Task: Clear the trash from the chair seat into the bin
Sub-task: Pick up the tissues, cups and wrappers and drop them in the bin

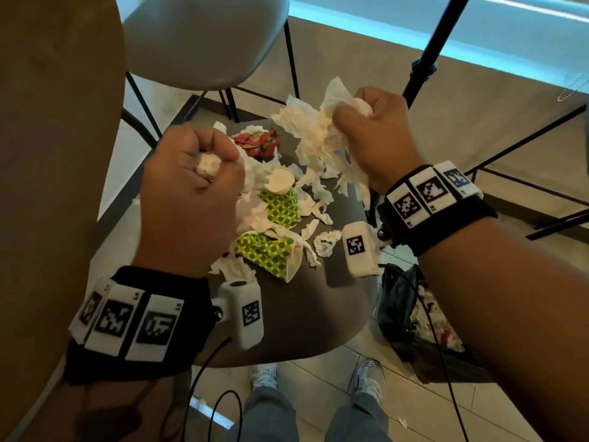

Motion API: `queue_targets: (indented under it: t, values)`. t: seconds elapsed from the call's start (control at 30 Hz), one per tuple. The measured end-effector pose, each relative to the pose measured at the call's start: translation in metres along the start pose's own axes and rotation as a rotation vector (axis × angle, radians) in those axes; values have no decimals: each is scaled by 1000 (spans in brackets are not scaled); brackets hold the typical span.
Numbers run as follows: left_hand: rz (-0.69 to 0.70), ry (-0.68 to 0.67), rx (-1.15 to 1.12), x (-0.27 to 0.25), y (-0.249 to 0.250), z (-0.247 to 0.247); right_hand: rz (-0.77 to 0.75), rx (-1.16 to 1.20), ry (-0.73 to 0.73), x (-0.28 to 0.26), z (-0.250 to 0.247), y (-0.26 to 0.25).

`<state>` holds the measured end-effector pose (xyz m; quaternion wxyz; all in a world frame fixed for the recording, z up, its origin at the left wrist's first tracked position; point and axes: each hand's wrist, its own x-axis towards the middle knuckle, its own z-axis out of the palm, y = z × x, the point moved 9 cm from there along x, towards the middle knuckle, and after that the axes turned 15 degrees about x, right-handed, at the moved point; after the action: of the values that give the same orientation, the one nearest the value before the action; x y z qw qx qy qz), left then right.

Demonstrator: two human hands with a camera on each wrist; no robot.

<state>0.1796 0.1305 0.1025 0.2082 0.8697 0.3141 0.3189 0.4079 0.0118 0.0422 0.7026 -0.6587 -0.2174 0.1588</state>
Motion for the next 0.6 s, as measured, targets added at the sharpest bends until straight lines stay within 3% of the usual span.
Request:
queue_targets:
  t: [0.27,0.6]
  values:
    - [4,17,-191,11,19,-30,-45,48,19,-4,-8,-18]
    - [12,-5,-216,-3,26,-28,-29,57,16,-15,-14,-17]
